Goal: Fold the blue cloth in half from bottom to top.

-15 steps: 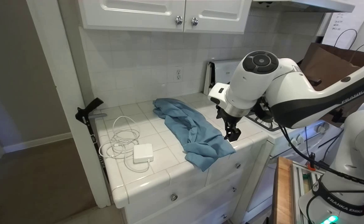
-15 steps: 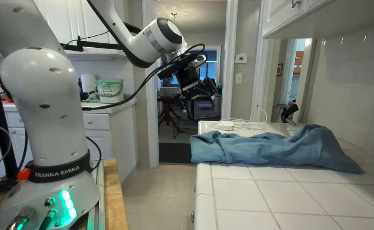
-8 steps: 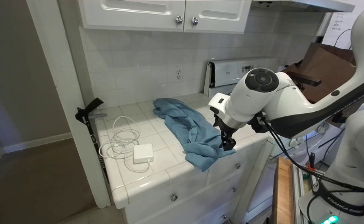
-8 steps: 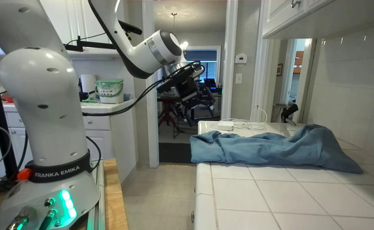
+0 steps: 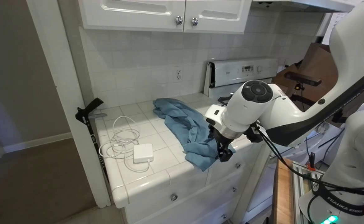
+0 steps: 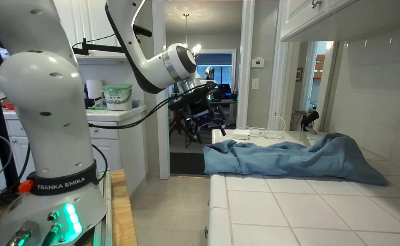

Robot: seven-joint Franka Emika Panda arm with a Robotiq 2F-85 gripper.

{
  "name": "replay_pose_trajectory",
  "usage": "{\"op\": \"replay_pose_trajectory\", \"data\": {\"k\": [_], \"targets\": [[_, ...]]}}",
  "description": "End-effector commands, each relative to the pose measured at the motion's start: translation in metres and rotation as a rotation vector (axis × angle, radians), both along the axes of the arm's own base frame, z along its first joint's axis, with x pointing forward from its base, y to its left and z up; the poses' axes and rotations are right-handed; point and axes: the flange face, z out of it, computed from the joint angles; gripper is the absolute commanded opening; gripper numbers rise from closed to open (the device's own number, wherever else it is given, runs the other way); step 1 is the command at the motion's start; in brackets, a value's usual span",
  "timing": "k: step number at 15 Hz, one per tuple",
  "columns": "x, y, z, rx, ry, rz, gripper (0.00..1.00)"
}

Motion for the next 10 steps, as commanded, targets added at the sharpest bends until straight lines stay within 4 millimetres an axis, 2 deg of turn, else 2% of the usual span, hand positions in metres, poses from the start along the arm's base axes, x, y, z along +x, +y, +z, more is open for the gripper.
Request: {"op": "replay_pose_trajectory", "data": {"k": [1,5,6,7,9,10], "targets": [[-0.002,0.004,-0.021,0.009,0.022,0.082,1.0],[-0.007,0.004,-0.039,-0.018,0.049,0.132,1.0],[-0.009,0.003,-0.042,-0.025,0.053,0.141,0.94],[-0.01,0.002,-0.045,-0.032,0.056,0.148,0.72],[-0.012,0.001,-0.05,-0.043,0.056,0.158,0.68],[-0.013,-0.001,-0.052,-0.049,0.056,0.159,0.62]]}}
